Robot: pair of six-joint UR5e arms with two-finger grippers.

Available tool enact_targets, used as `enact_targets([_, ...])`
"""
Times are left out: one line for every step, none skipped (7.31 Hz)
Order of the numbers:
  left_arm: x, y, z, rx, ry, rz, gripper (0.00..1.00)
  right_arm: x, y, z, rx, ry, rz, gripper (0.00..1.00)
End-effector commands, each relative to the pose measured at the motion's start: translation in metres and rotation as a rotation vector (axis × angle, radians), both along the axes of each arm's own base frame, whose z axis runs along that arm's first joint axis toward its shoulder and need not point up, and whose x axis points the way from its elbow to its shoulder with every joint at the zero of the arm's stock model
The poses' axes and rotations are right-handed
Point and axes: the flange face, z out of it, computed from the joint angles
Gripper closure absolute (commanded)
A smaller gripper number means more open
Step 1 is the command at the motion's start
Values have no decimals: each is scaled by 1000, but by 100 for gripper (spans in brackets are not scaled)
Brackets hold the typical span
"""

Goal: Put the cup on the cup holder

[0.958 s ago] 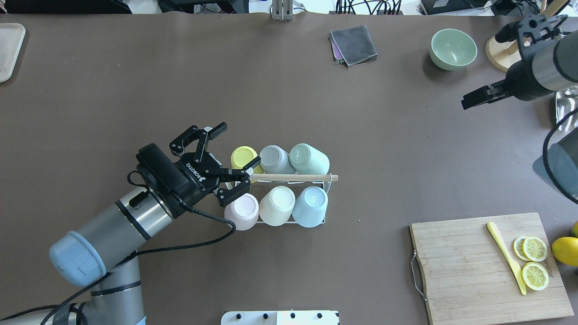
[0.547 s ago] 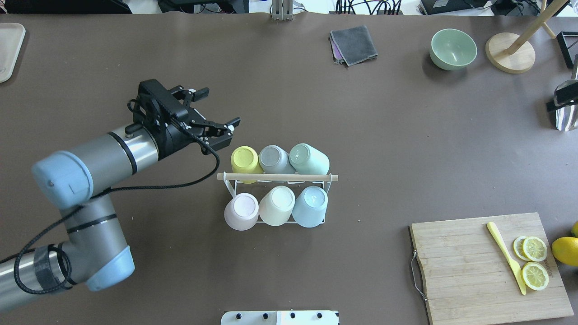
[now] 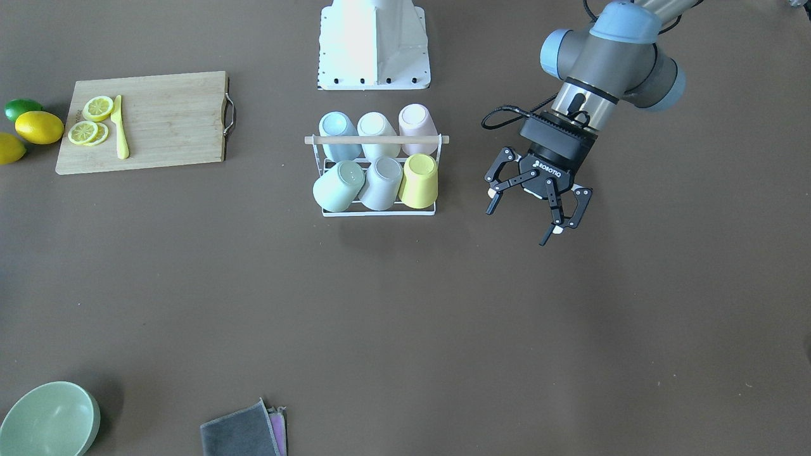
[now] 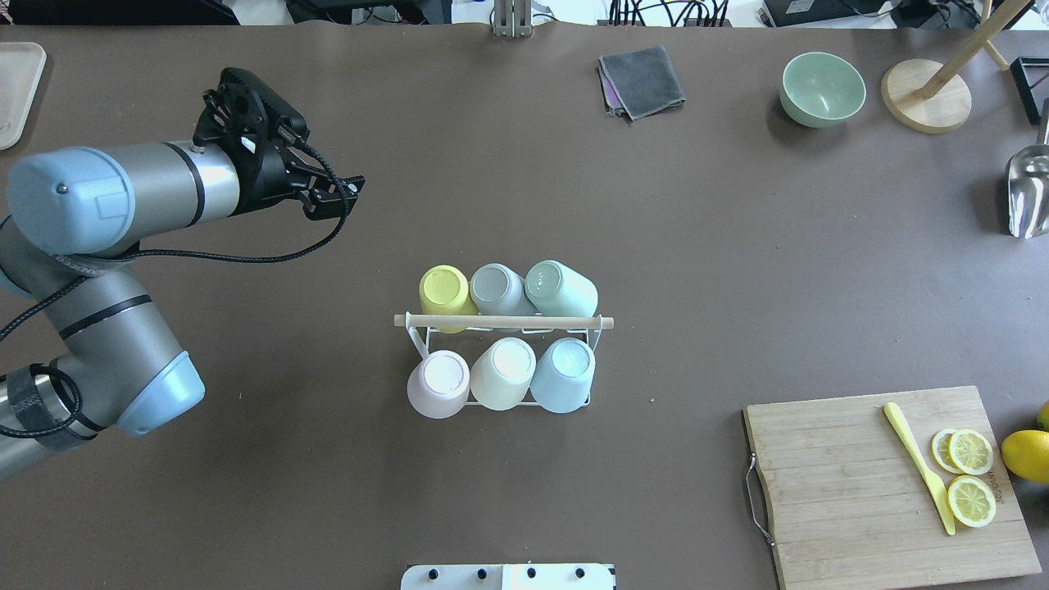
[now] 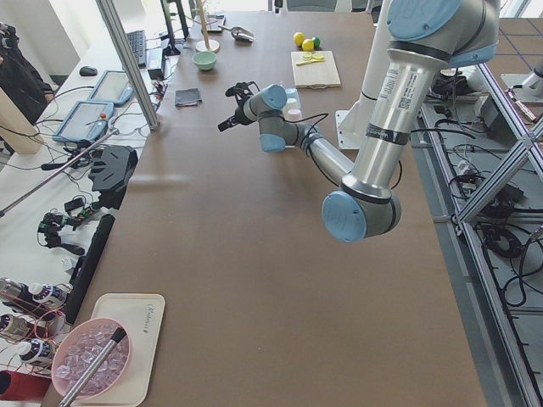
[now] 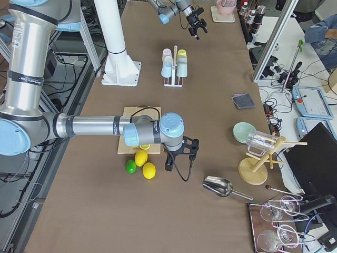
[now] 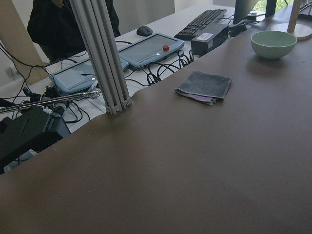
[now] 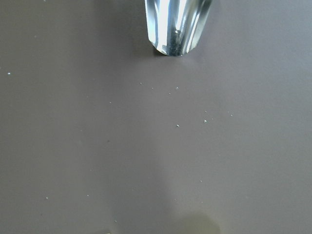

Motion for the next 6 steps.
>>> enact_targets([5,-8,6,-151,-139,39,2,-7,3,4,-31,15,-35,0])
enact_targets([-3,-15,14,-234,-188,73,2,-16,3,7,-1,44,-88,0])
enact_targets([-17,-26,25,-299,-234,72,2,-17,1,10,89,99,-179,0])
enact_targets([-47,-46,36,-360,-256,29,2,-6,4,16,135,106,-213,0])
enact_targets([-75,-59,44,-445,-249,45,2,3,9,20,159,107,-235,0])
enact_targets([-92,-56,50,-527,-208,124,2,20,14,20,98,105,-209,0])
